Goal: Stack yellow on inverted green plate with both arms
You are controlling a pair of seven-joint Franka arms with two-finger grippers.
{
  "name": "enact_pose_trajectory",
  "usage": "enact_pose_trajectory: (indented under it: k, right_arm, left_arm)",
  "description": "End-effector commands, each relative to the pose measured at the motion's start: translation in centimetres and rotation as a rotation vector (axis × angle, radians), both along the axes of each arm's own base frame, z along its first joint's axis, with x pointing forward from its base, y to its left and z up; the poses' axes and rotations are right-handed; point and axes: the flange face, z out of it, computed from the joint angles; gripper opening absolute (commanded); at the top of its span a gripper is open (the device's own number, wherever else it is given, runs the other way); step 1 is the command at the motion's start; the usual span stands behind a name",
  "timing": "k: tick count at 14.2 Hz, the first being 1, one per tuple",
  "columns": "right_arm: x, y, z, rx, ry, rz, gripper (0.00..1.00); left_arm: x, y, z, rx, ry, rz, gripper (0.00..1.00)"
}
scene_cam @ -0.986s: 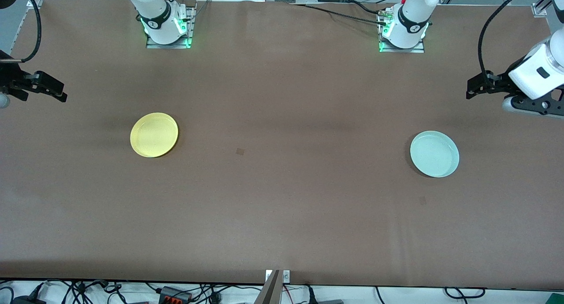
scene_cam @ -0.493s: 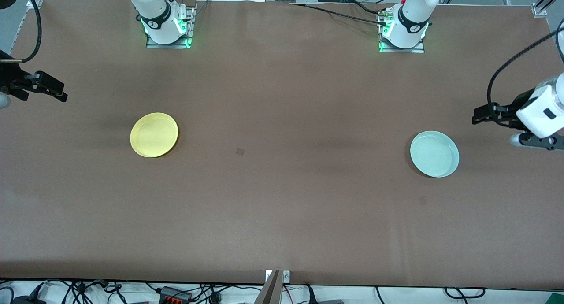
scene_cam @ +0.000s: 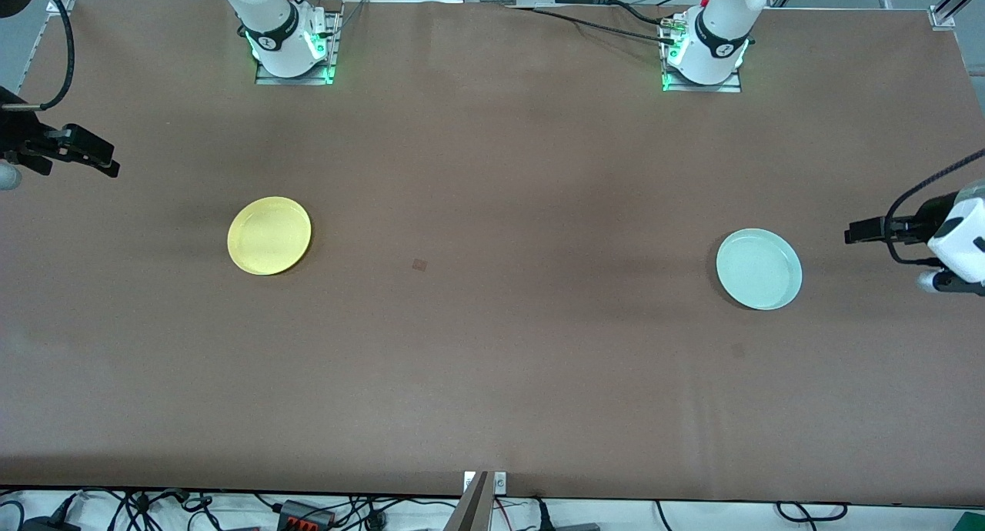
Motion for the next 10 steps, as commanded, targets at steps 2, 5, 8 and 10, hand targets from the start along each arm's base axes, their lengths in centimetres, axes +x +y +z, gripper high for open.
enact_pose_trajectory:
  k: [2, 5, 8, 10]
  right_arm:
    - [-0.2, -0.1, -0.8, 0.013, 0.031, 0.006, 1.00]
    - [-0.1, -0.1, -1.1, 0.013, 0.035, 0.006, 1.00]
    - [0.6, -0.1, -3.1, 0.017, 0.074, 0.047, 1.00]
    - [1.8, -0.3, -6.5, 0.025, 0.138, 0.092, 1.00]
  left_arm:
    - [0.9, 1.9, -6.5, -0.015, -0.013, -0.040, 1.00]
    - [-0.3, 2.6, -12.6, -0.018, -0.051, -0.088, 1.00]
    - [-1.1, 4.4, -17.4, -0.033, -0.072, -0.165, 1.00]
    - [-2.3, 5.0, -20.0, -0.052, -0.086, -0.164, 1.00]
